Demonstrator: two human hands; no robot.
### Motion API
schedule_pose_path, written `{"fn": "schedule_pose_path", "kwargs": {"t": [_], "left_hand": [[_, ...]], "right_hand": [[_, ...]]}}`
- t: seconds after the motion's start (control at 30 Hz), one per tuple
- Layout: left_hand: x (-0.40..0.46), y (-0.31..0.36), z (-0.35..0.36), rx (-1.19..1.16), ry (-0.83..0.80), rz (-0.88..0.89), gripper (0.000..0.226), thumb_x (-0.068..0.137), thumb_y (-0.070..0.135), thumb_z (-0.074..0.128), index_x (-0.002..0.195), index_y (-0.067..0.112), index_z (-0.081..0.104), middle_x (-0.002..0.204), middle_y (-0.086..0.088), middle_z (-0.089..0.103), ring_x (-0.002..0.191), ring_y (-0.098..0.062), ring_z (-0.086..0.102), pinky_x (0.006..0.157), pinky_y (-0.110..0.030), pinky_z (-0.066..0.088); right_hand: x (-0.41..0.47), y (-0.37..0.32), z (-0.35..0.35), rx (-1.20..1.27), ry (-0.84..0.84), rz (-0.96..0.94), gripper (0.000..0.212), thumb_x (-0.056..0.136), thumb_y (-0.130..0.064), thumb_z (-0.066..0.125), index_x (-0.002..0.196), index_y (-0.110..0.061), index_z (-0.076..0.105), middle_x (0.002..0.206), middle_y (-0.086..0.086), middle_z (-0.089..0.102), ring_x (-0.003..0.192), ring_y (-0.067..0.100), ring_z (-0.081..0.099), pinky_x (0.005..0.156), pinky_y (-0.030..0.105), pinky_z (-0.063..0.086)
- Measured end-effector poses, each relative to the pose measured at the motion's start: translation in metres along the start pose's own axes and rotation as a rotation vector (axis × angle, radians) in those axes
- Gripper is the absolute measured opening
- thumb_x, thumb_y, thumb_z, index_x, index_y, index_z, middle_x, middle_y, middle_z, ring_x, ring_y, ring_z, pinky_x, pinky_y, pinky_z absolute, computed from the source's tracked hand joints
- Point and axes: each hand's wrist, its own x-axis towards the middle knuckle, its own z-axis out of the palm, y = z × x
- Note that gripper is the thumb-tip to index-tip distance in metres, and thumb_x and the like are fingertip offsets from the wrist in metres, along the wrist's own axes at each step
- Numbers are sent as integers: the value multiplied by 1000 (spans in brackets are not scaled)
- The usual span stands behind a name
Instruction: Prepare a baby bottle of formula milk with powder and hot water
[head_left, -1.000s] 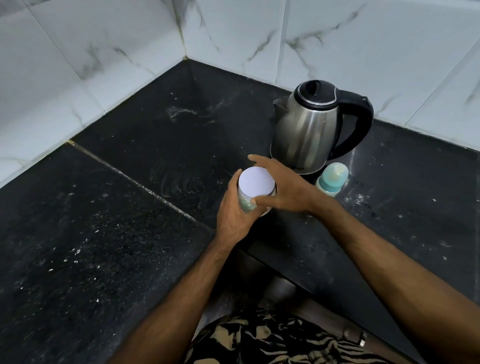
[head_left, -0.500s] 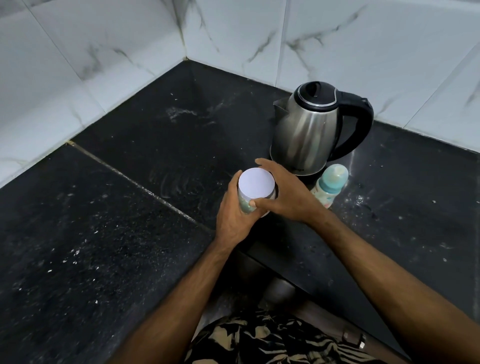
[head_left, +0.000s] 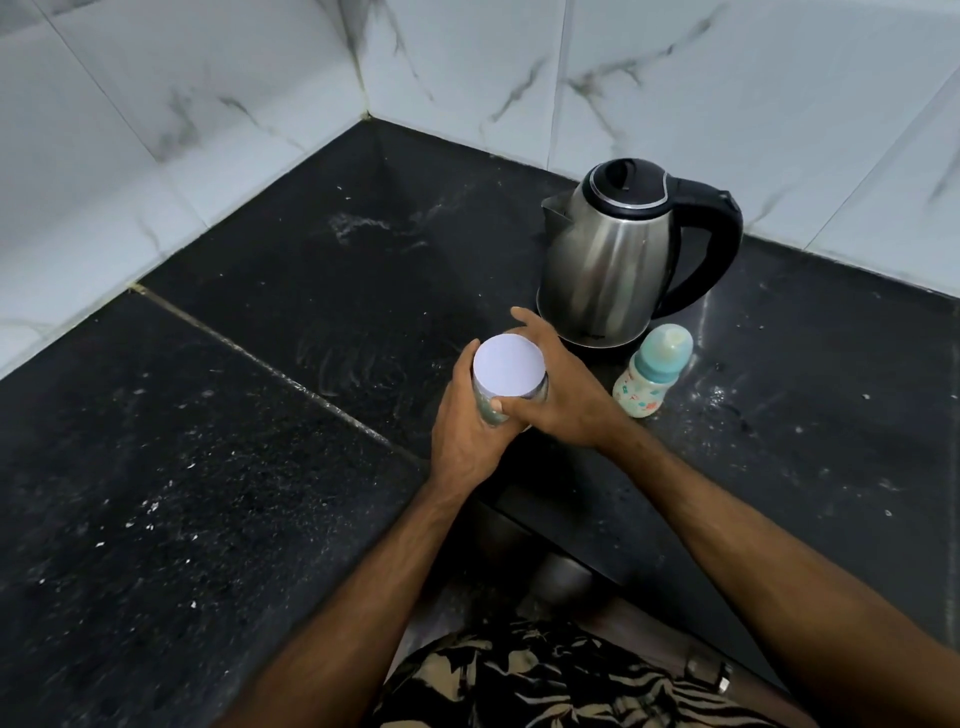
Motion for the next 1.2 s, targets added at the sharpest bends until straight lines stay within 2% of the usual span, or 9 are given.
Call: {"fn": "schedule_pose_path", "kwargs": {"t": [0.1, 0.3, 0.53, 0.7, 0.87, 1.0, 1.1, 1.17, 1.2], "left_hand": [[2, 0, -1, 3, -14, 1, 102, 65, 47, 80, 151, 30, 28, 145, 8, 49, 130, -12, 49, 103, -43, 50], [1, 3, -2, -10, -18, -3, 105, 61, 53, 75, 152, 27, 29, 146, 7, 48, 131, -10, 49, 104, -39, 49], [0, 0, 3, 5, 6, -7, 99, 66, 55, 73, 151, 34, 27, 146, 10, 48, 130, -11, 50, 103, -44, 49], [0, -2, 5, 19, 8, -9, 98, 67, 55, 71, 151, 35, 26, 148, 11, 46, 133, -10, 47, 105, -44, 48], [2, -7, 5, -6, -17, -14, 97, 68, 54, 69, 152, 39, 22, 150, 11, 44, 134, -10, 46, 105, -45, 47], [5, -15, 4, -5, -66, 62, 95, 77, 52, 68, 155, 34, 17, 157, 10, 34, 141, -12, 39, 110, -47, 42], [3, -13, 4, -11, -83, 192, 96, 84, 52, 64, 157, 30, 5, 167, 4, 5, 152, -10, 14, 122, -36, 26], [1, -10, 4, -8, -46, 223, 97, 85, 59, 60, 156, 28, 2, 167, 5, -4, 152, -6, 6, 119, -20, 19], [1, -8, 4, -17, 1, 236, 96, 85, 61, 59, 157, 24, 6, 167, 7, -4, 152, -4, 8, 117, -14, 18]], "right_hand": [[0, 0, 2, 4, 32, 1, 100, 76, -36, 83, 153, -28, 19, 151, -6, 38, 133, 9, 41, 113, 30, 36], [9, -2, -4, -7, -57, 6, 109, 72, -38, 86, 154, -33, 14, 149, -7, 41, 130, 5, 41, 113, 26, 35], [-5, 0, 17, 102, 133, 30, 106, 75, -33, 82, 155, -30, 13, 145, -7, 42, 131, 5, 42, 106, 12, 31], [-7, 0, 24, 140, 172, 35, 104, 73, -39, 76, 155, -29, 13, 147, -5, 42, 134, 9, 42, 111, 20, 34], [-5, 0, 28, 133, 170, 31, 107, 75, -31, 81, 155, -29, 9, 149, -2, 36, 134, 7, 37, 107, 5, 26], [-7, -2, 19, 32, 112, -7, 109, 79, -33, 81, 156, -26, 4, 159, -3, 19, 143, 4, 21, 109, 6, 16], [-11, -18, 1, -99, 111, -67, 97, 81, -42, 77, 155, -26, 17, 161, -6, 16, 148, 7, 16, 115, 16, 17], [-10, -28, -20, -211, 228, -153, 75, 83, -37, 74, 147, -20, 40, 152, 0, 36, 141, 12, 33, 116, 26, 31], [-10, -32, -27, -257, 322, -195, 60, 85, -34, 73, 138, -17, 51, 142, 2, 48, 132, 14, 46, 109, 30, 41]]}}
